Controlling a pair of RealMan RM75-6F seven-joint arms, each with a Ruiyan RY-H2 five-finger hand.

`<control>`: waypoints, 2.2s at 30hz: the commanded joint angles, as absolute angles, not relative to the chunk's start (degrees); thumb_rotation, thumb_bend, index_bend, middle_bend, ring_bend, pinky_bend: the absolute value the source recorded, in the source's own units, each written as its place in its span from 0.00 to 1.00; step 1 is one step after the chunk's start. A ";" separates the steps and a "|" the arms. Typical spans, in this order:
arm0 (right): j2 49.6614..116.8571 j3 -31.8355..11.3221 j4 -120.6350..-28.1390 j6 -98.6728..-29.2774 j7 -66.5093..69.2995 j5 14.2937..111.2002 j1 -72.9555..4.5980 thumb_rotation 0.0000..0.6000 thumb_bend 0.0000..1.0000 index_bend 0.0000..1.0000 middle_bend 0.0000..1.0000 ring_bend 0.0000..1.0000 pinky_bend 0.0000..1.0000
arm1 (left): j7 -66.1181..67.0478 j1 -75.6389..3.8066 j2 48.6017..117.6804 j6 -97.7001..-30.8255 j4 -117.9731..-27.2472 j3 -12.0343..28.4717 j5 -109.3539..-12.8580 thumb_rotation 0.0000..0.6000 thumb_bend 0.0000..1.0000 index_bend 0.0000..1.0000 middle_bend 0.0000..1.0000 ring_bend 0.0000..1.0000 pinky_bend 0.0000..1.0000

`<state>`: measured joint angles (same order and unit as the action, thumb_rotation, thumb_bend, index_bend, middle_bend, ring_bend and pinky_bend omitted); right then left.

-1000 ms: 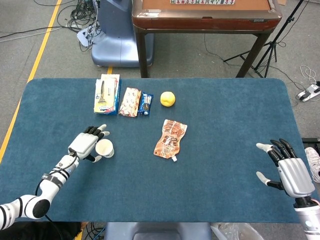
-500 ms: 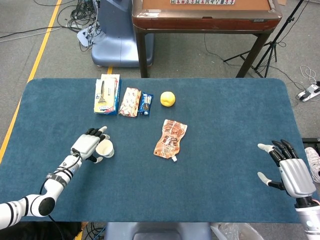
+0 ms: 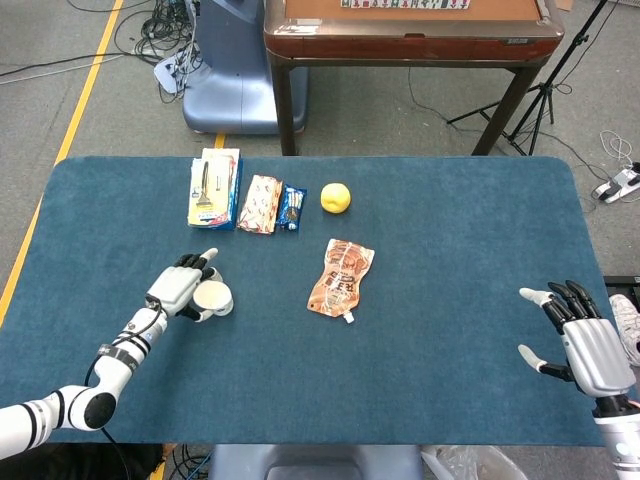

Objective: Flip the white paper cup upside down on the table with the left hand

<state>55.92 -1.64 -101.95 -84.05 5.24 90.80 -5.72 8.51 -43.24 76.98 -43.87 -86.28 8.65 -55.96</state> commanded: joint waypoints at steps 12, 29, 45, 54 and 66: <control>55.81 -1.79 -102.43 -83.95 4.55 90.41 -5.67 1.00 0.22 0.23 0.27 0.10 0.08 | -19.34 -40.20 79.88 -36.56 -80.01 13.21 -62.83 1.00 0.21 0.34 0.00 0.00 0.00; 55.33 -1.79 -103.52 -84.59 3.54 90.82 -5.36 1.00 0.22 0.23 0.28 0.10 0.08 | -26.33 -39.55 82.22 -36.25 -70.07 10.10 -72.19 1.00 0.21 0.23 0.00 0.00 0.00; 55.47 -1.60 -102.28 -85.04 5.32 91.27 -4.99 1.00 0.22 0.23 0.28 0.10 0.08 | -3.03 -39.66 75.59 -45.17 -79.15 7.11 -75.69 1.00 0.21 0.17 0.00 0.00 0.00; 55.42 -1.50 -101.99 -85.15 5.66 91.04 -4.72 1.00 0.22 0.23 0.28 0.10 0.08 | 16.41 -41.57 79.37 -47.55 -83.51 6.76 -68.54 1.00 0.21 0.22 0.00 0.00 0.00; 55.61 -1.57 -101.67 -84.95 5.72 90.63 -4.63 1.00 0.22 0.23 0.28 0.10 0.08 | 33.70 -43.97 83.91 -51.86 -83.26 6.14 -60.79 1.00 0.21 0.25 0.00 0.00 0.00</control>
<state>55.61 -1.57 -101.68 -84.96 5.71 90.64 -4.63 31.06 -43.32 82.85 -50.60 -83.16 6.60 -62.21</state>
